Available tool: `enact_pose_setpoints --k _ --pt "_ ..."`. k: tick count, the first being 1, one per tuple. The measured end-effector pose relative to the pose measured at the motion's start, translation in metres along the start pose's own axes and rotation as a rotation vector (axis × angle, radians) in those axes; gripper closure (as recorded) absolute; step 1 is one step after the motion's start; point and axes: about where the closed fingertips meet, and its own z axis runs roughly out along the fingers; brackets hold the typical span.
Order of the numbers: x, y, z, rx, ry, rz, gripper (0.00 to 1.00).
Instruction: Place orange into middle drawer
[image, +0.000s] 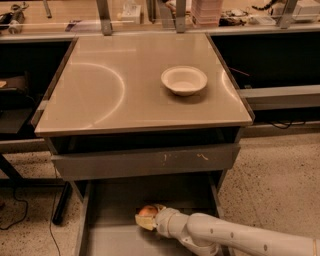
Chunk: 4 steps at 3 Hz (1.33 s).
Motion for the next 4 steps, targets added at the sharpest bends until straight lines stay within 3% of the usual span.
enact_pose_setpoints --k 4 --pt "0.018 -0.014 0.024 0.034 0.060 -0.050 1.00"
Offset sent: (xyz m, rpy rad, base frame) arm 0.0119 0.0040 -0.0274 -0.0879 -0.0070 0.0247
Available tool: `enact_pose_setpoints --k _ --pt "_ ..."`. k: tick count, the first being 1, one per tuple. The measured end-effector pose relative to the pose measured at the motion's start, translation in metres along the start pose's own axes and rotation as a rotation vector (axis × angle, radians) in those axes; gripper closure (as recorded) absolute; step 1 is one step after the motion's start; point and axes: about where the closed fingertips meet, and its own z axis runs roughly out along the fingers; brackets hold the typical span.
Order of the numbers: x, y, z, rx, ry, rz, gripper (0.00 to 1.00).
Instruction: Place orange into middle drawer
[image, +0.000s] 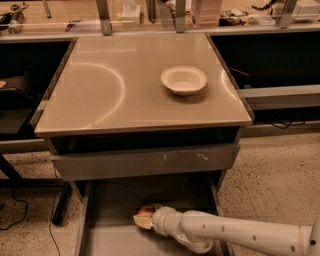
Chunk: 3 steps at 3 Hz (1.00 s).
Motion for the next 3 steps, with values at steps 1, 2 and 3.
enact_pose_setpoints --k 1,2,3 --pt "0.0000 0.0000 0.0000 0.000 0.000 0.000 0.82" --pt "0.0000 0.0000 0.0000 0.000 0.000 0.000 0.59" --pt "0.0000 0.0000 0.0000 0.000 0.000 0.000 0.36"
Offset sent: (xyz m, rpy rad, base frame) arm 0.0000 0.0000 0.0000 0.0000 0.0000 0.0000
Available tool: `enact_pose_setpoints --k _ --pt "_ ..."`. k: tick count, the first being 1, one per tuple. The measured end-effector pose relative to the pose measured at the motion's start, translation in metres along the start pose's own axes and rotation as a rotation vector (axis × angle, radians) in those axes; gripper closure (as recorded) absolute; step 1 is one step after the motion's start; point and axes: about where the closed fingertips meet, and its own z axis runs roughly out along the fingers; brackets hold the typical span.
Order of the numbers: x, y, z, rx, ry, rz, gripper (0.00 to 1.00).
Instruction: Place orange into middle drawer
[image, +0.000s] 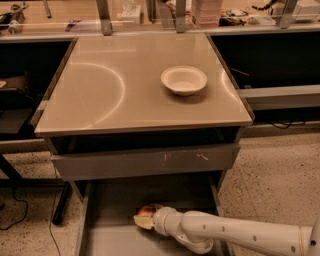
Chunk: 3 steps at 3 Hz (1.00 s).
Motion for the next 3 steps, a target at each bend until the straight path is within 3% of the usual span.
enact_pose_setpoints --k 1,2,3 --pt "0.0000 0.0000 0.0000 0.000 0.000 0.000 0.13" --pt "0.0000 0.0001 0.0001 0.000 0.000 0.000 0.00" --pt "0.0000 0.0001 0.0001 0.000 0.000 0.000 0.00"
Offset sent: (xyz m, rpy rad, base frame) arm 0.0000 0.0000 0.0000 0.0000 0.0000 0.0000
